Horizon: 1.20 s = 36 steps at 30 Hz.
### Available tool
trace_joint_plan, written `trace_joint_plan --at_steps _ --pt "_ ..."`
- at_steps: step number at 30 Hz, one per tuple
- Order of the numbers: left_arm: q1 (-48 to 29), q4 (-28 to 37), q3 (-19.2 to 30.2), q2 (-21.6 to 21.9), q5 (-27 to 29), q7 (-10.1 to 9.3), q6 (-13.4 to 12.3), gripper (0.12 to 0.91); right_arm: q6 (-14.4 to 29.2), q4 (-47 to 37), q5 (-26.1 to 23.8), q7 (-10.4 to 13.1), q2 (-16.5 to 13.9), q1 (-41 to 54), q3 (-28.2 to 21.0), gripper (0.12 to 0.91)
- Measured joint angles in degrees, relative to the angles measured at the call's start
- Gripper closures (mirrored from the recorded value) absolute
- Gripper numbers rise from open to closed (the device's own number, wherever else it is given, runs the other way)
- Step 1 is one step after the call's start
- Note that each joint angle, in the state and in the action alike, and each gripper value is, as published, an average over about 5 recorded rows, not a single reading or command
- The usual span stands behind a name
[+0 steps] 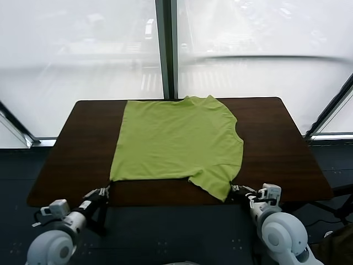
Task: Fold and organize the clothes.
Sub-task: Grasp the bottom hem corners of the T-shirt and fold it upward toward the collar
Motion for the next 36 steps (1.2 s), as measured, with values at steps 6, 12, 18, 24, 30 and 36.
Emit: trace_joint_plan --at_steps 6,12,18,24,30,36 --pt "3.9 -2.6 -2.0 0.2 0.4 0.00 -0.3 0.882 0.0 1.3 0.1 -0.1 -0.2 -1.6 0.6 0.888" --pt "8.3 -4.3 -4.6 -0.1 0.4 0.52 -1.7 0.882 0.0 1.4 0.4 -1.1 -0.4 0.2 1.1 0.888" --pt "9.9 -5.0 -6.7 -1.1 -2.4 0.59 -3.5 0.882 0.0 0.7 3.5 -0.3 -1.4 4.7 0.4 0.888" --pt "8.0 -6.6 -6.2 -2.2 -5.4 -0.59 -3.6 0.882 0.0 -2.0 5.2 0.4 -2.6 11.5 -0.9 0.888" --pt "5.5 -7.2 -5.3 -0.9 -6.4 -1.51 -1.9 0.882 0.0 -7.4 5.2 0.2 -1.9 18.1 -2.6 0.888" --pt "1.6 -6.0 -4.0 1.1 -7.8 -1.84 -1.0 0.882 0.0 -13.2 5.1 -0.3 -1.3 22.4 -3.7 0.888"
